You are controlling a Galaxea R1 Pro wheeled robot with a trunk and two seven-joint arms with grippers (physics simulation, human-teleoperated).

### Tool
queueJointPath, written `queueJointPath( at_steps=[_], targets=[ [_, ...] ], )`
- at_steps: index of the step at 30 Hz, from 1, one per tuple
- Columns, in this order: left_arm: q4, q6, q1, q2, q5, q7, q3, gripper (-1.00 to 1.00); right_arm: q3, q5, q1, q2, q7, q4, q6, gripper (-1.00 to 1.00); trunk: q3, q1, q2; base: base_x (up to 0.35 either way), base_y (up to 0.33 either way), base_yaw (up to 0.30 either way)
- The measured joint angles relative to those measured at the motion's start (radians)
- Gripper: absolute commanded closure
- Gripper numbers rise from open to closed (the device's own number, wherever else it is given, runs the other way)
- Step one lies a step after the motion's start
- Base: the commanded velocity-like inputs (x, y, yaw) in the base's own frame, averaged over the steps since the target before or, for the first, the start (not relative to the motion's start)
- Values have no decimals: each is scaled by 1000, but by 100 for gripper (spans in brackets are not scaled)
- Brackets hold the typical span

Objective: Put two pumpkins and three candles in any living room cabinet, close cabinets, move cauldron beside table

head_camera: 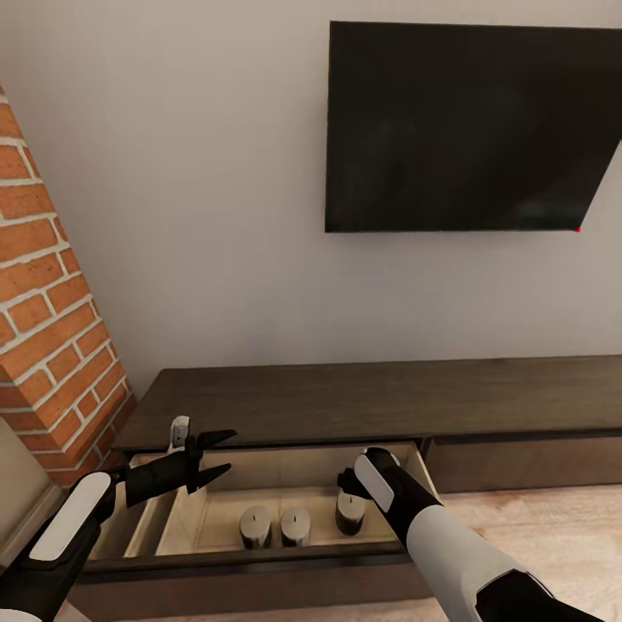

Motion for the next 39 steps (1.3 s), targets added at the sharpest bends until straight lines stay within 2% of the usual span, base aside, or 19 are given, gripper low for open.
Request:
queueJointPath(
  at_steps=[7,39],
  targets=[
    [0,0,0,-1,0,0,0,-100,0,0,0,0,0,0,0,-100,22,-27,49,-162,48,0],
    [0,0,0,-1,0,0,-2,-100,0,-1,0,-3,1,-2,0,-100,122,-149,273,-31,7,0]
  ],
)
